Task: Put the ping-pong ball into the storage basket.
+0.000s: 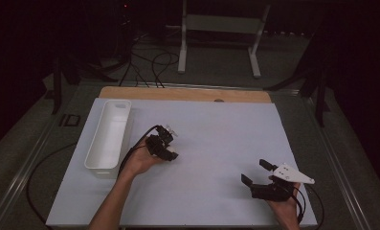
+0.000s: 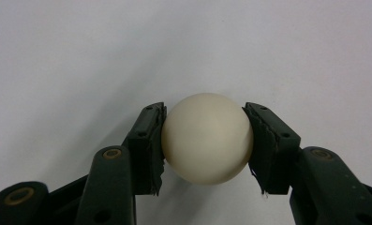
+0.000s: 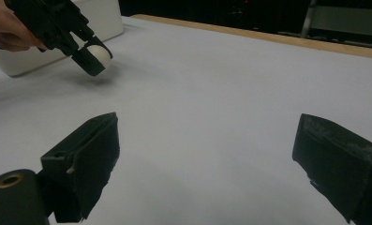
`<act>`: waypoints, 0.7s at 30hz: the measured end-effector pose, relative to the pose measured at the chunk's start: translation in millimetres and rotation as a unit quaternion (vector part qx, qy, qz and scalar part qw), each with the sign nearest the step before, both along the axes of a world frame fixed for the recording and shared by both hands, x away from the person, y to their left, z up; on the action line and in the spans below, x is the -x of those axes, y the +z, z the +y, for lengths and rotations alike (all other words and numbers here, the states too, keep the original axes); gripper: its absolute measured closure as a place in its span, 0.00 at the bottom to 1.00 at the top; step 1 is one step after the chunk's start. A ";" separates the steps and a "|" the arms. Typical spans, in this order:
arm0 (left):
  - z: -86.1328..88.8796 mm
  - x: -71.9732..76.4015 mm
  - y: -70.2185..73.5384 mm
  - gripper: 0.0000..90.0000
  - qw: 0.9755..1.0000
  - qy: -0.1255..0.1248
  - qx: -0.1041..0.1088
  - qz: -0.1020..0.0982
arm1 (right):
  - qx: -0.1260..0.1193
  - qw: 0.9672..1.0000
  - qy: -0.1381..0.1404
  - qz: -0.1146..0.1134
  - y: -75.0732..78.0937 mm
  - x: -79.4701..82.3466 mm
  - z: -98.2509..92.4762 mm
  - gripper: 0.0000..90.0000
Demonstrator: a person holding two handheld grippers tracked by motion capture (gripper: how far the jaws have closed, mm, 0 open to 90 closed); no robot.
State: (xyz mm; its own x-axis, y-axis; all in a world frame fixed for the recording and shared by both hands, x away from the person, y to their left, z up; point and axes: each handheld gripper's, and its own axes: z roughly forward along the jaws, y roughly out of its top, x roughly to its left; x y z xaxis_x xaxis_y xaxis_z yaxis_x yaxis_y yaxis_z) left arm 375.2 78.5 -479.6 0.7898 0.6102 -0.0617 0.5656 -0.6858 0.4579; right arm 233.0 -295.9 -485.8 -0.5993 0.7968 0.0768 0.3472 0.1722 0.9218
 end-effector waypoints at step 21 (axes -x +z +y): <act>-2.7 0.0 23.3 0.57 1.000 -0.004 -0.006 -0.006 | 0.002 1.000 0.008 -0.013 2.0 -2.0 2.9 0.08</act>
State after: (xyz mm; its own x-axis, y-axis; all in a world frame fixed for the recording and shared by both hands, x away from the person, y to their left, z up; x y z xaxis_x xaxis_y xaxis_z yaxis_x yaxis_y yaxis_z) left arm 375.2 75.8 -456.2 0.7957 0.6040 -0.0450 0.5540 -0.6957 0.4572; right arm 234.9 -293.0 -483.8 -0.6133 0.7877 0.0582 0.3200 0.1804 0.9301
